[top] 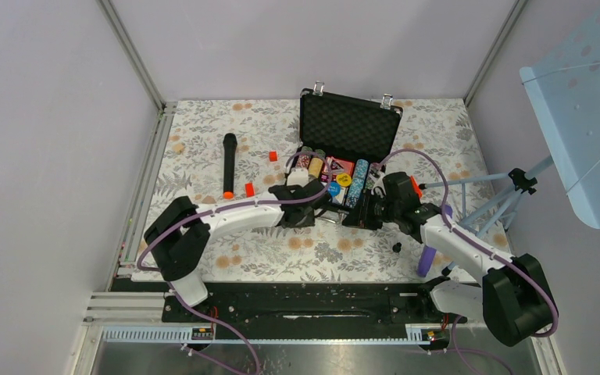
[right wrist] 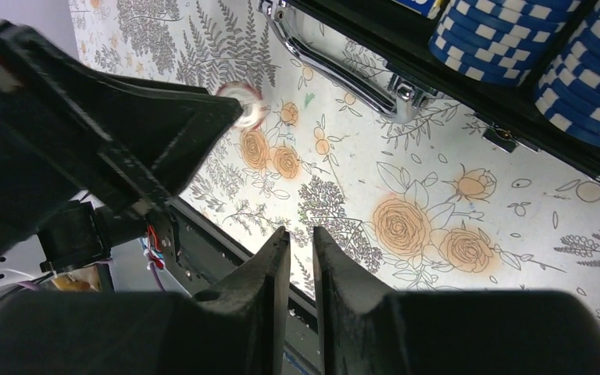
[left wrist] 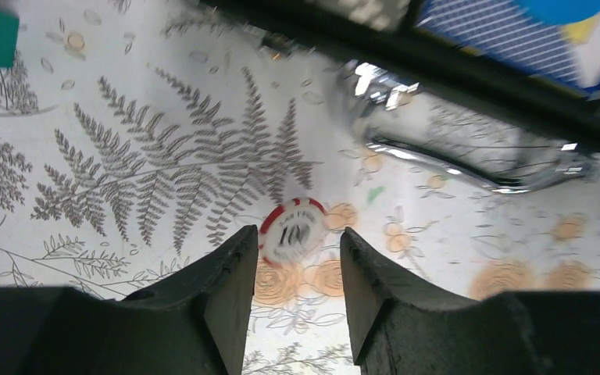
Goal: Pack up texas hold em set
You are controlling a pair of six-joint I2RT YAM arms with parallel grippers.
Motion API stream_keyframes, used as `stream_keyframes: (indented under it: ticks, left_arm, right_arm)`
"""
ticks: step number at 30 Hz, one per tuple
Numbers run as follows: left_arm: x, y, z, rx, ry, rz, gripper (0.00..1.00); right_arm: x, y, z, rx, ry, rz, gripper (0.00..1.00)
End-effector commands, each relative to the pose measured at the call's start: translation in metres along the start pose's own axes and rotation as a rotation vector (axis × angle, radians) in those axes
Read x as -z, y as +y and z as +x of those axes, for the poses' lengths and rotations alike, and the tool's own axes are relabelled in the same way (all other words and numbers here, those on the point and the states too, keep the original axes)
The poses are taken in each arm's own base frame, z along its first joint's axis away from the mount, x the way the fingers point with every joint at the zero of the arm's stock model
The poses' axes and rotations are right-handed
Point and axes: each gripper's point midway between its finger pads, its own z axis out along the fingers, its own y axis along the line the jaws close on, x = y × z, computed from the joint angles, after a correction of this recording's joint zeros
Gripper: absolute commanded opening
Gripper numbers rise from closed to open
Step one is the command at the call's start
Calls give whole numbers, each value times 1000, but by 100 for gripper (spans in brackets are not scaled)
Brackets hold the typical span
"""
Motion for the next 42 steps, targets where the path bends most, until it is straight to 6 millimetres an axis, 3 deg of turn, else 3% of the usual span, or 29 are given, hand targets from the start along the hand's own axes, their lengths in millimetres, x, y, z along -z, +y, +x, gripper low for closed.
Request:
stream_keyframes:
  ticks: [1, 6, 10, 14, 18, 20, 23, 34, 42]
  left_arm:
    - [28, -26, -47, -14, -106, 61, 44]
    - [38, -52, -91, -36, -154, 98, 44]
    - [36, -54, -112, -38, -162, 84, 44]
    - [26, -37, -96, -18, -122, 63, 45]
    - [14, -14, -52, 28, -62, 75, 47]
    - [6, -6, -29, 36, -30, 77, 53]
    - [-2, -4, -9, 29, -9, 79, 58]
    - [-7, -23, -16, 13, -40, 98, 64]
    - [-24, -21, -6, -12, -11, 57, 64]
  right_arm:
    - [10, 0, -10, 18, -42, 16, 24]
    - [23, -10, -15, 17, -89, 71, 24]
    - [39, -18, -21, 26, -136, 114, 25]
    - [44, -17, -20, 32, -136, 110, 25]
    - [42, -18, -20, 27, -127, 111, 25]
    - [40, -19, -20, 24, -120, 111, 25]
    - [38, -19, -19, 19, -112, 106, 26]
    - [39, -20, -14, 19, -107, 103, 26]
    - [38, -20, -15, 16, -100, 99, 26]
